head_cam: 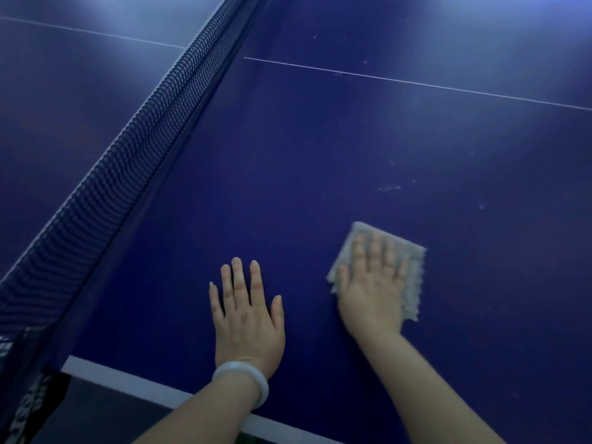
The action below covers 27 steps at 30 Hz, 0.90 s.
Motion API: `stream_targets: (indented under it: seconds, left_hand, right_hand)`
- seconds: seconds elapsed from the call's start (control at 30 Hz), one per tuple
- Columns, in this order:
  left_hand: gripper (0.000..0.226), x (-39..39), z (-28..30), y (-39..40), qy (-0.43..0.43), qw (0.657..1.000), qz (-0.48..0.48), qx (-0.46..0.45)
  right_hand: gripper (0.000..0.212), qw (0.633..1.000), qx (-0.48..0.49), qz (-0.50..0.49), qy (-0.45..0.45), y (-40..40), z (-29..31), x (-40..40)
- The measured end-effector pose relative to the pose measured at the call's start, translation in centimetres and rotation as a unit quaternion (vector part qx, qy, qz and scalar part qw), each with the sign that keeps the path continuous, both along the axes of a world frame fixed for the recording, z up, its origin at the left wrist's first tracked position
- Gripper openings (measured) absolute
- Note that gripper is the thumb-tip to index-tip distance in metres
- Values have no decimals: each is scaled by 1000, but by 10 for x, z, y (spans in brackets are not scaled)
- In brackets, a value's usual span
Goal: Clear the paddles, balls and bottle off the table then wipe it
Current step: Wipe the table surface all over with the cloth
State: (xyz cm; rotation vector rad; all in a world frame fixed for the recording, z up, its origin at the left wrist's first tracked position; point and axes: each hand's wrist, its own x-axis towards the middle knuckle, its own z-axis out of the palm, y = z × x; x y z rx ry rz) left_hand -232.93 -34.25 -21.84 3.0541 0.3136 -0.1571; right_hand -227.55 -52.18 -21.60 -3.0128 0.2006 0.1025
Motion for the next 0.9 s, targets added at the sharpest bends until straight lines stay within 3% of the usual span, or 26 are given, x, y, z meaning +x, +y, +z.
stream_targets:
  seconds: [0.07,0.13,0.2,0.3,0.4,0.47,0.53,0.6,0.63,0.7,0.8,0.83,0.9]
  left_hand:
    - [70,0,-1,0,1,1000,-1,0]
    - [71,0,-2,-1,2,1000,-2,6]
    - [72,0,-3,0,3,1000,-1,9]
    - [70,0,-4,-1,0,1000,4,10]
    - [71,0,-4,-1,-1,1000,7,5]
    - [72,-1,-2,-1,0,1000,1,7]
    - [71,-1,-1,-1,-2,1000,-1,1]
    - [71,-1,0,-1,-2,1000,-1,-3]
    - [71,-1,0,-1,0,1000,0,-3]
    - [71,-2,1,-1,5,1000,2,-1]
    - [69,-2,2,0,1,1000,2,-4]
    - [68,-2,2,0,0,1000,2,-7]
    - [67,-2,2,0,-5,1000,3,-10]
  right_hand:
    - [61,989,8,151,1,21,-1,-3]
    - [61,975,4,222,3,6,3,18]
    - [60,989,-7,144,16,-34,4,43]
    - [62,994,1,-98,57,-96,9,49]
    - [63,981,2,-185,54,-80,9,24]
    - [62,993,1,-117,30,-35,6,0]
    - [61,999,9,40,-2,8,2,-31]
    - [60,984,18,178,-4,15,1,-53]
    - [60,981,18,193,-4,2,1,-55]
    - [62,995,2,98,6,-40,-1,-52]
    - [62,987,-2,-154,46,-83,6,-49]
    - [61,981,4,-187,50,-77,8,-52]
    - [61,988,14,-153,31,-39,6,-66]
